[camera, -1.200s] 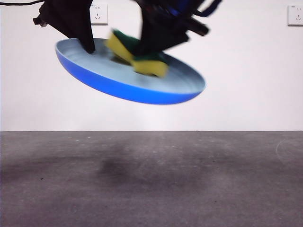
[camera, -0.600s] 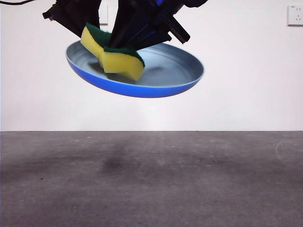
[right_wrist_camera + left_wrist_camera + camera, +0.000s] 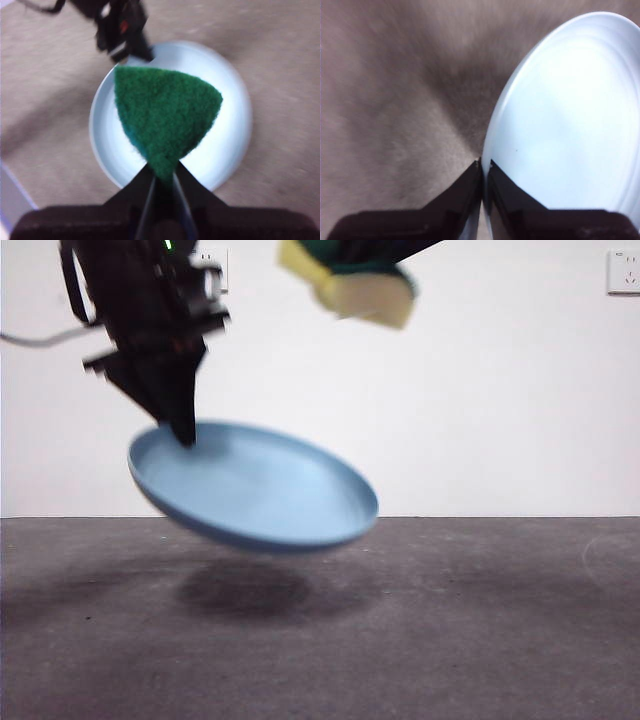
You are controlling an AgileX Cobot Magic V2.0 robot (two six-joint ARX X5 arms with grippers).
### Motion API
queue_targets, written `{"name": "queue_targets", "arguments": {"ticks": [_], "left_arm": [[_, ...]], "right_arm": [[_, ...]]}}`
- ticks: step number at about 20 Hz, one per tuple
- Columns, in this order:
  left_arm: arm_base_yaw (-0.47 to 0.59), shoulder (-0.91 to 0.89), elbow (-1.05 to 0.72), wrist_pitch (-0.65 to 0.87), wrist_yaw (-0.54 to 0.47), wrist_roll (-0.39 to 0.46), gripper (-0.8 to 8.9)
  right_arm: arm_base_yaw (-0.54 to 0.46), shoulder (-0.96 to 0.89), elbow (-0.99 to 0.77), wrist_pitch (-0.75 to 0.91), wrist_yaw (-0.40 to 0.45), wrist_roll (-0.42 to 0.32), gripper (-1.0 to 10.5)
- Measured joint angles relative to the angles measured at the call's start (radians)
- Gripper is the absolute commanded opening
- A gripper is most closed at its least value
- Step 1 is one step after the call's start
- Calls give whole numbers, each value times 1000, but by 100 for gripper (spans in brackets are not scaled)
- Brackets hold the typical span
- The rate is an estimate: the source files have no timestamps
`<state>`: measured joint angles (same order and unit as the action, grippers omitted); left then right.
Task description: Pick up the plate,pick up the cloth,clean the plate with the cloth
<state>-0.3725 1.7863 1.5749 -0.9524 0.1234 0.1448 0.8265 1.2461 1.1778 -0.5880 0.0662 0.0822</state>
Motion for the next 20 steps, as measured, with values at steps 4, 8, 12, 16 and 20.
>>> {"name": "queue_targets", "arguments": {"ticks": [4,8,12,16,20], "left_arm": [[14,137,0,23,-48,0,-9],[34,208,0,70,-104,-15,55],[43,206,0,132,-139,-38,415],[48,206,0,142,-140,-46,409],[48,191,0,144,-105,-64,409]], "right_arm": [[-55,-71,0,-53,29,0,-16],[-104,-97,0,-109,68,0,-16],[-115,-97,0,-122,68,0,-16],[-126,-97,0,-122,68,0,-16],[-177,-76,0,-124,67,0,-16]]}}
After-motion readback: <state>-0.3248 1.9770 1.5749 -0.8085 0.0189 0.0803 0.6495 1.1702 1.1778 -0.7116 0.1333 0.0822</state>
